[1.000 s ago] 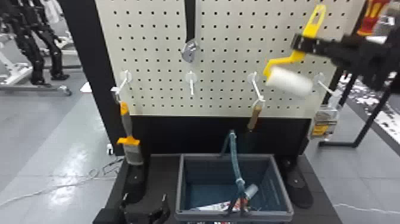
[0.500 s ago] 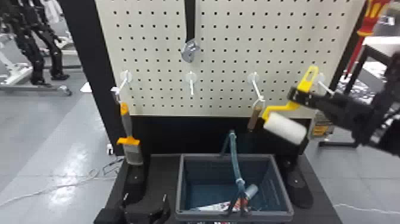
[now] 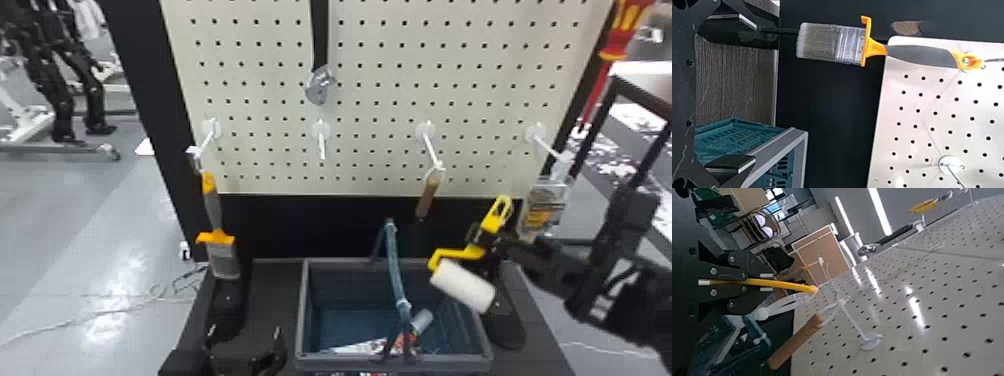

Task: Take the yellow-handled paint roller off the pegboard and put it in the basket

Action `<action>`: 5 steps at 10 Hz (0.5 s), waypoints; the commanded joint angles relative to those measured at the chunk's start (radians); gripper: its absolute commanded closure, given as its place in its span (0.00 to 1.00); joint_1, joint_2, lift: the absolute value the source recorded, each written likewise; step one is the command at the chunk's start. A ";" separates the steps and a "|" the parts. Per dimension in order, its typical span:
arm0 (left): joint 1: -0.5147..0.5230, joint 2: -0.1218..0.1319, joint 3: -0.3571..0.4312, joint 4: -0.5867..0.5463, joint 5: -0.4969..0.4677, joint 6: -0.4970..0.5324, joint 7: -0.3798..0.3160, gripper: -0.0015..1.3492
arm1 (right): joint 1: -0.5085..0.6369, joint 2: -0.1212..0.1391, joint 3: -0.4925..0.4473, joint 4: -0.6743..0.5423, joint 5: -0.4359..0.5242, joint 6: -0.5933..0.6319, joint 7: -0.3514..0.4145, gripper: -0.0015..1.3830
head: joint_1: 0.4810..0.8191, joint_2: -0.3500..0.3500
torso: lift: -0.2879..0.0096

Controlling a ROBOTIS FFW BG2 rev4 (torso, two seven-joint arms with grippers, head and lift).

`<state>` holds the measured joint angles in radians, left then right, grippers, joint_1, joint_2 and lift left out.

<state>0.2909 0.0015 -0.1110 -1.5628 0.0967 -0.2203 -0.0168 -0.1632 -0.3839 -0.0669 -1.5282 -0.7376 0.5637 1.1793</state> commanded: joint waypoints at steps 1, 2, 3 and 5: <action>0.001 -0.004 -0.001 0.001 0.000 -0.001 0.000 0.09 | -0.016 0.025 0.055 0.097 0.018 -0.036 0.014 0.93 | 0.20 0.50 | 0.63; -0.001 -0.004 -0.001 0.003 0.000 -0.002 0.000 0.09 | -0.059 0.036 0.116 0.189 0.030 -0.067 0.043 0.93 | 0.20 0.50 | 0.63; -0.004 -0.004 -0.001 0.006 0.000 -0.005 0.000 0.09 | -0.099 0.040 0.167 0.281 0.032 -0.099 0.071 0.93 | 0.20 0.50 | 0.63; -0.006 -0.004 -0.001 0.010 0.000 -0.007 0.000 0.09 | -0.167 0.043 0.234 0.428 0.041 -0.139 0.103 0.93 | 0.20 0.50 | 0.63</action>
<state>0.2862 0.0015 -0.1125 -1.5538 0.0967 -0.2262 -0.0168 -0.3096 -0.3419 0.1499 -1.1432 -0.6993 0.4368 1.2801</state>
